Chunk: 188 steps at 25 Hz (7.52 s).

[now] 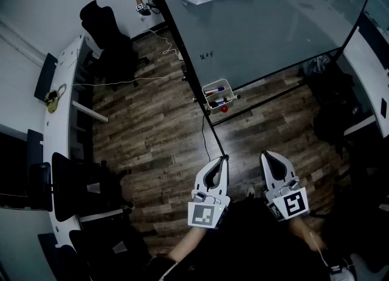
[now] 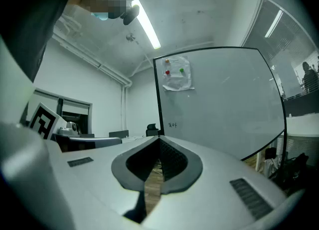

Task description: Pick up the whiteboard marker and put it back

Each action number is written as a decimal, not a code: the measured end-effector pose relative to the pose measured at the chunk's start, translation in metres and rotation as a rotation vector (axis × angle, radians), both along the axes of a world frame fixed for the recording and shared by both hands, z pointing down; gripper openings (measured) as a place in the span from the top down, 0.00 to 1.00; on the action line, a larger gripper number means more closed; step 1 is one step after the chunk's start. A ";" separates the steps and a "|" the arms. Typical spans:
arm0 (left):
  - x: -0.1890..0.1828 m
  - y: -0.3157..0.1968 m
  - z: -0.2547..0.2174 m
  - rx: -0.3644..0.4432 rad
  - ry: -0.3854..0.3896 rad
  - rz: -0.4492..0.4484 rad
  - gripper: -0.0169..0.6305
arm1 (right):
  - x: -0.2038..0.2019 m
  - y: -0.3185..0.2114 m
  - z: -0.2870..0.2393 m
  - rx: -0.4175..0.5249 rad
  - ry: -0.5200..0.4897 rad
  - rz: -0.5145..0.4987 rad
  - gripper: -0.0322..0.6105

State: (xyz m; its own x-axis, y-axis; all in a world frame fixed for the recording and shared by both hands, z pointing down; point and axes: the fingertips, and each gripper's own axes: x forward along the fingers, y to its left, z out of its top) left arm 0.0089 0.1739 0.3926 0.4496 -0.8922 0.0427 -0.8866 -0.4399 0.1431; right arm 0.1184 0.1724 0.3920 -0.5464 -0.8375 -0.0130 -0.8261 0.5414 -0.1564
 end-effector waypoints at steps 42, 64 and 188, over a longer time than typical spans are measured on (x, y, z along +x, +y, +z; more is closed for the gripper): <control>-0.056 -0.045 0.007 0.003 0.046 0.054 0.97 | -0.040 -0.041 0.028 -0.058 0.038 0.115 0.93; 0.001 -0.129 0.012 -0.022 -0.005 -0.090 0.97 | -0.004 -0.141 0.050 -0.079 0.070 -0.049 0.93; -0.033 -0.179 -0.004 0.046 0.014 -0.098 0.97 | -0.017 -0.180 0.031 -0.081 0.099 -0.041 0.83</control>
State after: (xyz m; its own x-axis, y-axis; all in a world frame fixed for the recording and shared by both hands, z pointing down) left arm -0.0240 -0.0054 0.3881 0.3602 -0.9329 -0.0048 -0.9238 -0.3574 0.1374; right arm 0.1015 -0.0071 0.4230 -0.5753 -0.8106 0.1092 -0.8172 0.5638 -0.1198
